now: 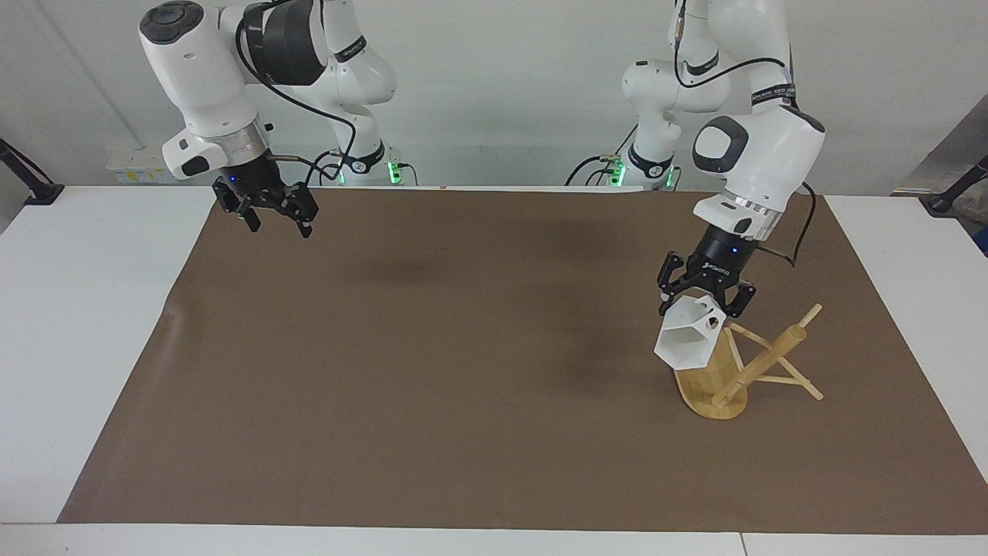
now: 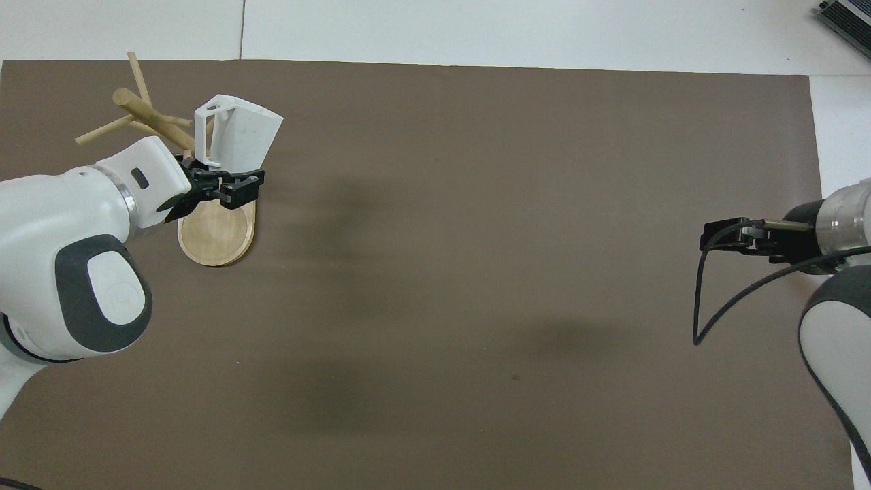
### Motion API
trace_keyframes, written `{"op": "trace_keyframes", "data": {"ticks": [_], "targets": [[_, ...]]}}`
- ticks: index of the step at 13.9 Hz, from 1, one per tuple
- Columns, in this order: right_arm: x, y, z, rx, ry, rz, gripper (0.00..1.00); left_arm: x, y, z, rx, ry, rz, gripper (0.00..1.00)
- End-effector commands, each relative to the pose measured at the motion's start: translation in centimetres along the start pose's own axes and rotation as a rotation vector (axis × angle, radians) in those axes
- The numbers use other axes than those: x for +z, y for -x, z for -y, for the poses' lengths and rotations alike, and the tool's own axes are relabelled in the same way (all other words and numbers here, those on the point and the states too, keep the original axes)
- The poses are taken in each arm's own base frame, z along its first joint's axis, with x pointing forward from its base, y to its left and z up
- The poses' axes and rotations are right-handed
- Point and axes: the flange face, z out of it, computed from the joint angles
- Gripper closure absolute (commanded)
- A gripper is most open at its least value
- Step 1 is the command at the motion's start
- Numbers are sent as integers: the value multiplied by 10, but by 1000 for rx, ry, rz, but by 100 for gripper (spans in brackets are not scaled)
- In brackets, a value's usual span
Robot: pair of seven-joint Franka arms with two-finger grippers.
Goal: Hang cup on rack
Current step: 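Move the cup with the left gripper onto a rack peg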
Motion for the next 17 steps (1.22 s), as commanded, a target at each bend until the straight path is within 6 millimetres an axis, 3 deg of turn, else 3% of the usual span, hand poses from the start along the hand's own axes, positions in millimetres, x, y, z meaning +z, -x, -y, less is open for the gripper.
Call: {"op": "trace_keyframes", "data": {"ticks": [1, 8, 17], "targets": [[0, 10, -3, 4, -17, 2, 0, -2, 6, 10, -28, -29, -3, 100], [-1, 10, -3, 4, -17, -3, 0, 4, 14, 30, -59, -46, 12, 100], [-10, 4, -4, 2, -20, -18, 0, 9, 21, 53, -224, -61, 30, 100]]}}
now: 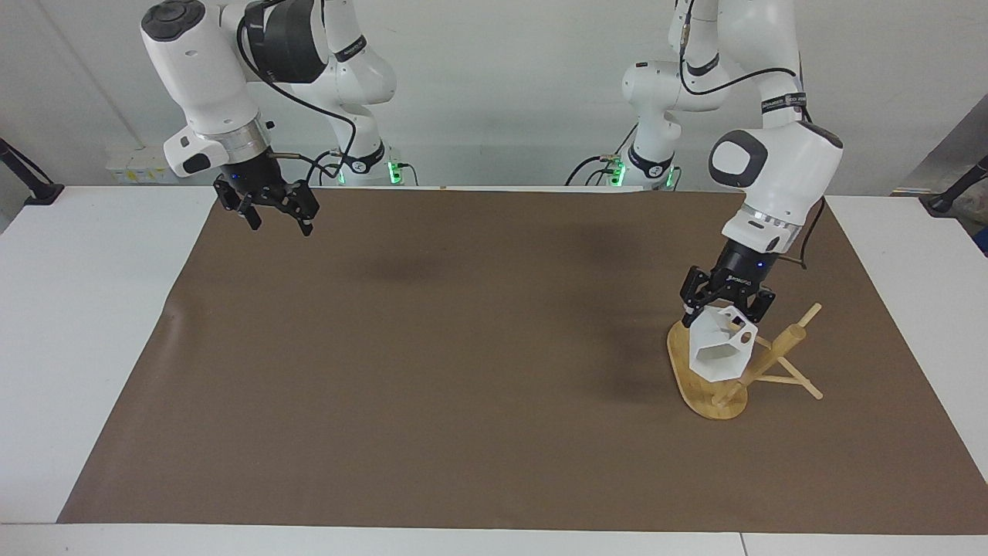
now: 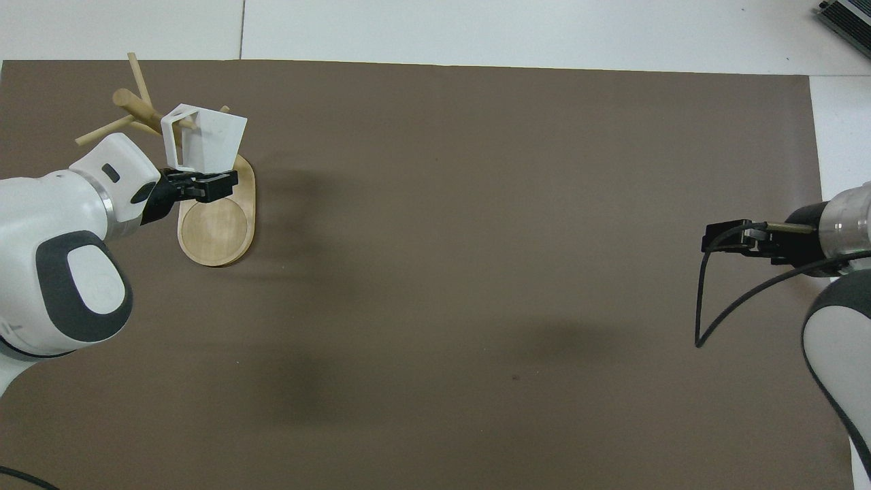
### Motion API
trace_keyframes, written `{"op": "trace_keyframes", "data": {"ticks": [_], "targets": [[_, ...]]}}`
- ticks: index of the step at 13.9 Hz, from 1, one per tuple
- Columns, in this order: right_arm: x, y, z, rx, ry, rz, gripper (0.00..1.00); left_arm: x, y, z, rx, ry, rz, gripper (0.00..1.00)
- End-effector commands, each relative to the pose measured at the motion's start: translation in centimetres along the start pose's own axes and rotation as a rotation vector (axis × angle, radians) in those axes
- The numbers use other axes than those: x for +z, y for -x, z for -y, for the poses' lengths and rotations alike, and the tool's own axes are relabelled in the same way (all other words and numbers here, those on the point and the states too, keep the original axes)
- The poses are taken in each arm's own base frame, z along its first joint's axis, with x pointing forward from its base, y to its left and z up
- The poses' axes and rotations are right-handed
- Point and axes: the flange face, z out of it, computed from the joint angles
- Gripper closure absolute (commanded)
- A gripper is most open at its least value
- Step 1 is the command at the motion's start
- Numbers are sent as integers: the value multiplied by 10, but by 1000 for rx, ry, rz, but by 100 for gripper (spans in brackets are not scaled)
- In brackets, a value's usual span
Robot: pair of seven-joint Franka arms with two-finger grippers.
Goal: Hang cup on rack
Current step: 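Move the cup with the left gripper onto a rack peg, then lower the cup handle onto the peg with the left gripper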
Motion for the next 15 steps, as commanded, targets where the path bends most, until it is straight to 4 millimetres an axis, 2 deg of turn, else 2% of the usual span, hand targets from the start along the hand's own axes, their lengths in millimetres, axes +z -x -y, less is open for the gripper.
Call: {"op": "trace_keyframes", "data": {"ticks": [1, 5, 6, 7, 10, 12, 15], "targets": [[-6, 2, -2, 0, -19, -11, 0, 0, 0, 10, -54, -21, 5, 100], [-6, 2, -2, 0, -19, -11, 0, 1, 2, 12, -165, -15, 26, 100], [-6, 2, -2, 0, -19, -11, 0, 1, 2, 11, -163, -14, 28, 82], [-5, 2, -3, 2, -19, -9, 0, 1, 2, 11, -165, -14, 28, 1], [-6, 2, -2, 0, -19, -11, 0, 0, 1, 11, -165, -7, 42, 0], [-6, 2, -3, 1, -19, -11, 0, -8, -5, 20, -169, -8, 58, 0], [-6, 2, -3, 1, -19, -11, 0, -28, -21, 23, -32, -84, 141, 0]]}}
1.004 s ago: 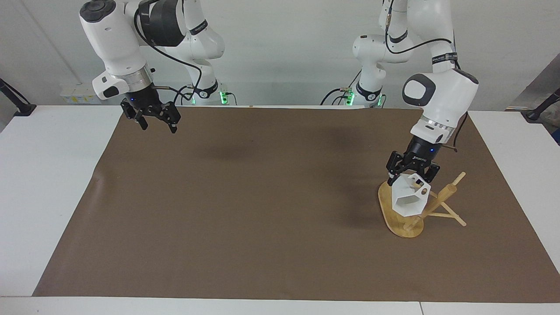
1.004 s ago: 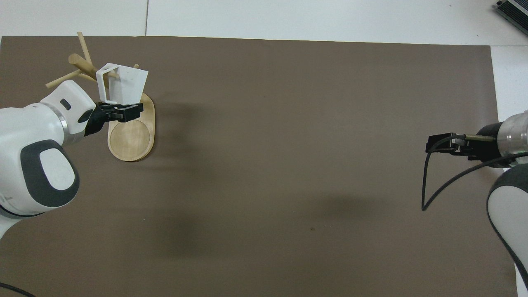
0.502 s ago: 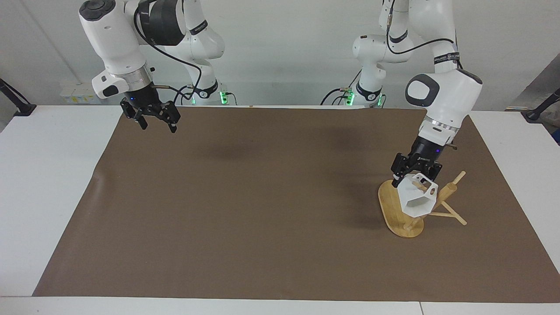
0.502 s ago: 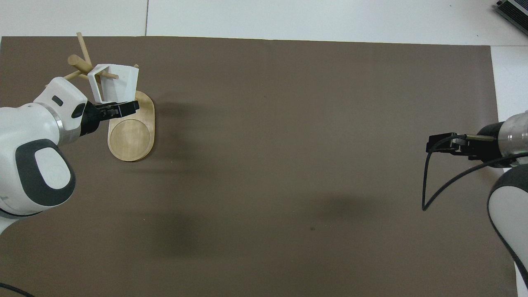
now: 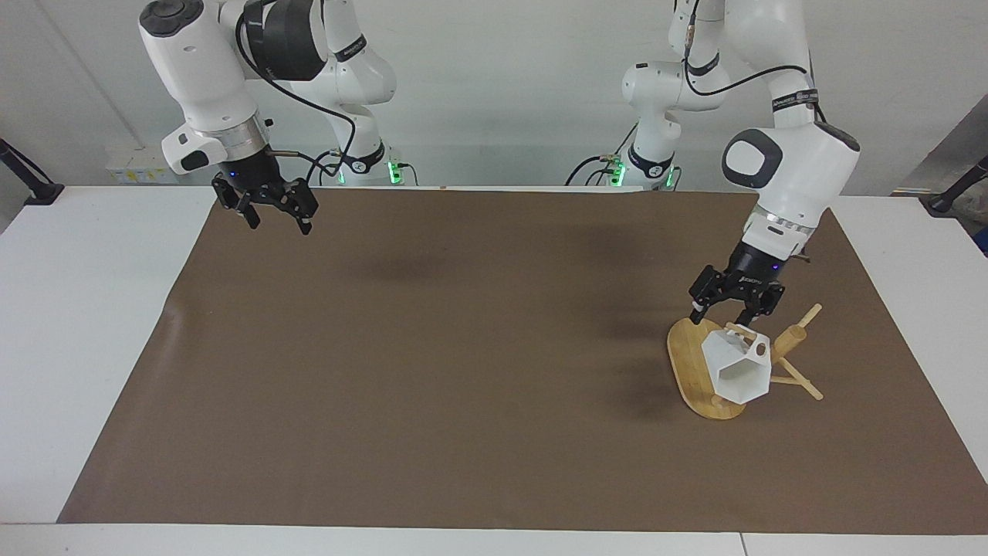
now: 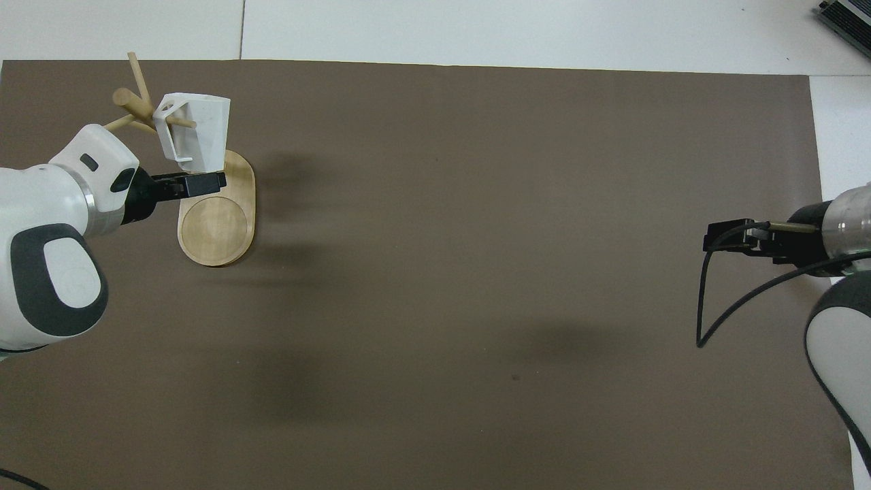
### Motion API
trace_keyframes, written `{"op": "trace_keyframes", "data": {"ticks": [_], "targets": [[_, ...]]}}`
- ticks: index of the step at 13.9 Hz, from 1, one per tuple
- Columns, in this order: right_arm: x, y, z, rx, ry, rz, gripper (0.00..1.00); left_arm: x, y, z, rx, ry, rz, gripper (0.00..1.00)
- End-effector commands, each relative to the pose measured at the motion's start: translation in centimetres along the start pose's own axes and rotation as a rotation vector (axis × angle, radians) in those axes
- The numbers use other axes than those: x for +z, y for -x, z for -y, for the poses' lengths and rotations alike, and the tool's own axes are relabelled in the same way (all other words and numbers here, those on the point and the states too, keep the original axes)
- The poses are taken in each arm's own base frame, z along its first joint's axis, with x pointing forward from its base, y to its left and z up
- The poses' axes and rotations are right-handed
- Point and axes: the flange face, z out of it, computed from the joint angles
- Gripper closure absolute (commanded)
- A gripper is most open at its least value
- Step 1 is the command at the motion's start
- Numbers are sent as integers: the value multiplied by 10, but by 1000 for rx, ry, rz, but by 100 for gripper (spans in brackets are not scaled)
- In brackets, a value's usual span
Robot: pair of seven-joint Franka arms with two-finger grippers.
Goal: Hang cup on rack
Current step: 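Lower the cup handle onto the peg with the left gripper, then open the left gripper and pull it back from the cup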
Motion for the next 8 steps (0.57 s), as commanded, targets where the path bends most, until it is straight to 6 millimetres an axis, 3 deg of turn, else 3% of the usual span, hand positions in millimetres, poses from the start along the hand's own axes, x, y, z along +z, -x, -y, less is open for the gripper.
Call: {"op": "trace_keyframes", "data": {"ticks": [1, 6, 8], "targets": [[-5, 2, -3, 1, -19, -8, 0, -28, -15, 2, 100, -80, 89, 0], [-5, 2, -3, 1, -19, -8, 0, -81, -1, -8, 204, -168, 250, 0], [-5, 2, -2, -2, -19, -8, 0, -107, -8, -14, 205, -170, 306, 0]]}}
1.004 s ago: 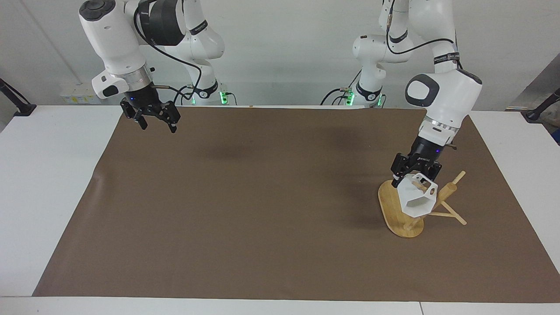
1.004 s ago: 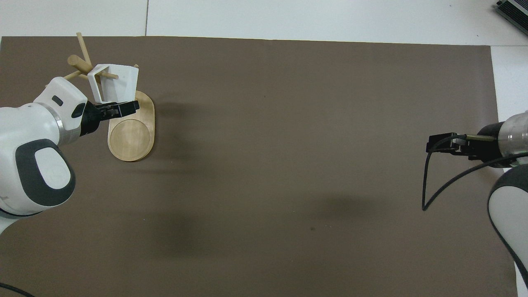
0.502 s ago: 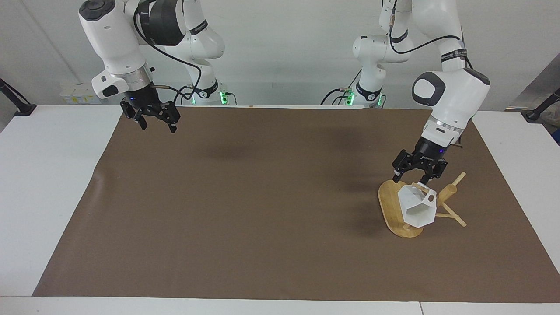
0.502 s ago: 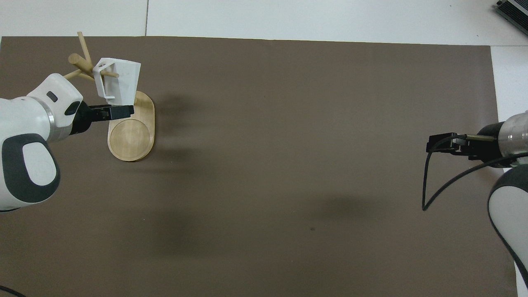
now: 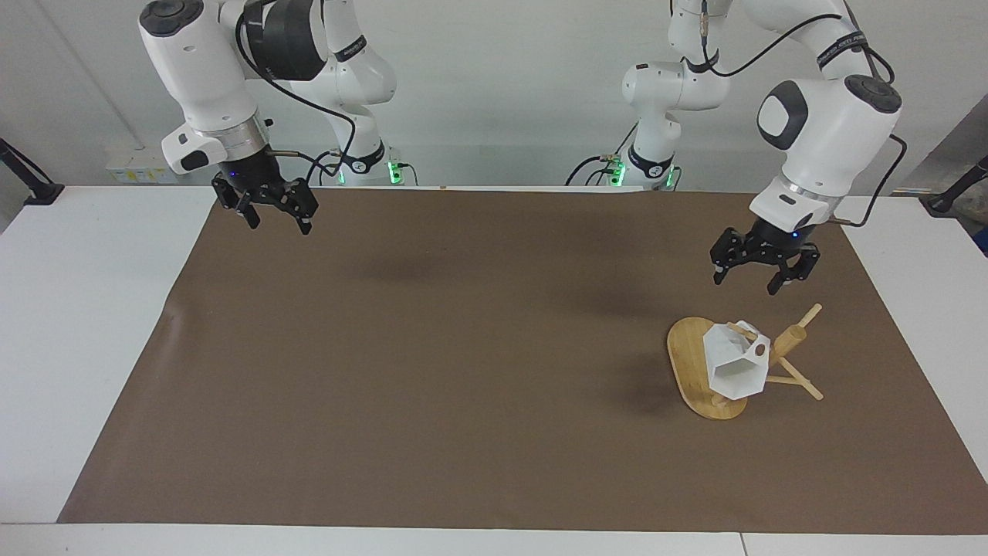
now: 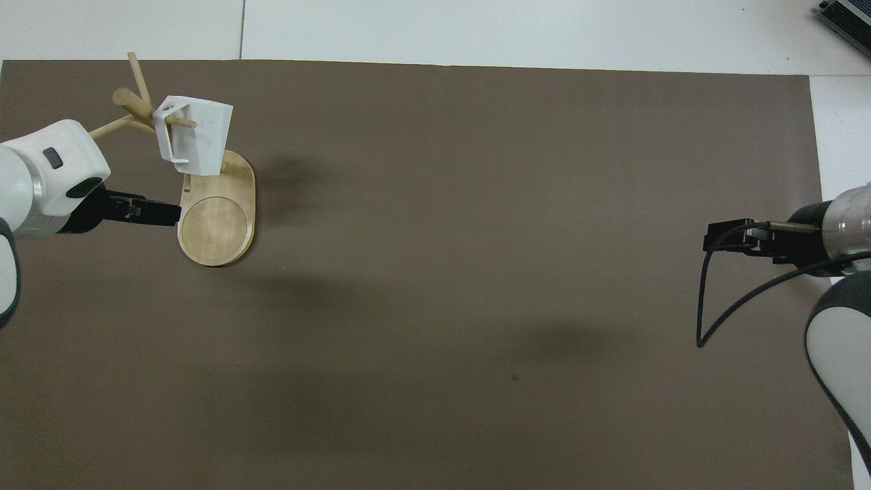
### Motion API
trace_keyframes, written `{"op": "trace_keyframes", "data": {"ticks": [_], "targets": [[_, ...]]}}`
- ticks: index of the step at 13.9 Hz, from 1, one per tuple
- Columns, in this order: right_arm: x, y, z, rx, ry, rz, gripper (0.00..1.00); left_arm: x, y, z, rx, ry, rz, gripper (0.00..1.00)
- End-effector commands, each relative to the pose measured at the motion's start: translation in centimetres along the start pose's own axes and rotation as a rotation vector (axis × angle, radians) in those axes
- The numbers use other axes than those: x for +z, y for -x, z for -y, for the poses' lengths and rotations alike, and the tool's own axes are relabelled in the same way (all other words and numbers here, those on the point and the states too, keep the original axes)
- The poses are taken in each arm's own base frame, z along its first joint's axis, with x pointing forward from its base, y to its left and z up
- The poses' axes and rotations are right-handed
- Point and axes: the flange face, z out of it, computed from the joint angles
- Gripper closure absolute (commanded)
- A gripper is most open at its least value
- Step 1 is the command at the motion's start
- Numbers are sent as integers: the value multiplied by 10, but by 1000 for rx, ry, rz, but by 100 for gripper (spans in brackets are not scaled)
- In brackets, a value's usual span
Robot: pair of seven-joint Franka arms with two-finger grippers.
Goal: Hang cup on rack
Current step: 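Open the left gripper and pull it back from the cup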
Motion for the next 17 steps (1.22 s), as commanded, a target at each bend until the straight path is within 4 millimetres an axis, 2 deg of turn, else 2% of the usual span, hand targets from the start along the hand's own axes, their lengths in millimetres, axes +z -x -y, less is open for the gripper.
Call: {"op": "trace_keyframes", "data": {"ticks": [1, 4, 5, 9, 12, 14, 17], "targets": [[-4, 3, -2, -2, -19, -6, 0, -40, 3, -1, 4, -15, 79, 0], [-4, 3, -2, -2, -19, -6, 0, -71, 3, 1, 9, -31, 121, 0], [-4, 2, -2, -2, -19, -8, 0, -84, 0, 8, -4, -33, 123, 0], [-4, 2, -2, -2, -19, -8, 0, -114, -22, 16, -16, -32, 158, 0], [-4, 2, -3, 1, -19, -6, 0, -121, -20, 15, -28, -33, 147, 0], [-4, 2, -3, -1, -19, -8, 0, -114, -18, 12, -21, -29, 161, 0], [-4, 2, -2, -2, -19, -8, 0, -103, -3, 10, -23, -22, 188, 0]]}}
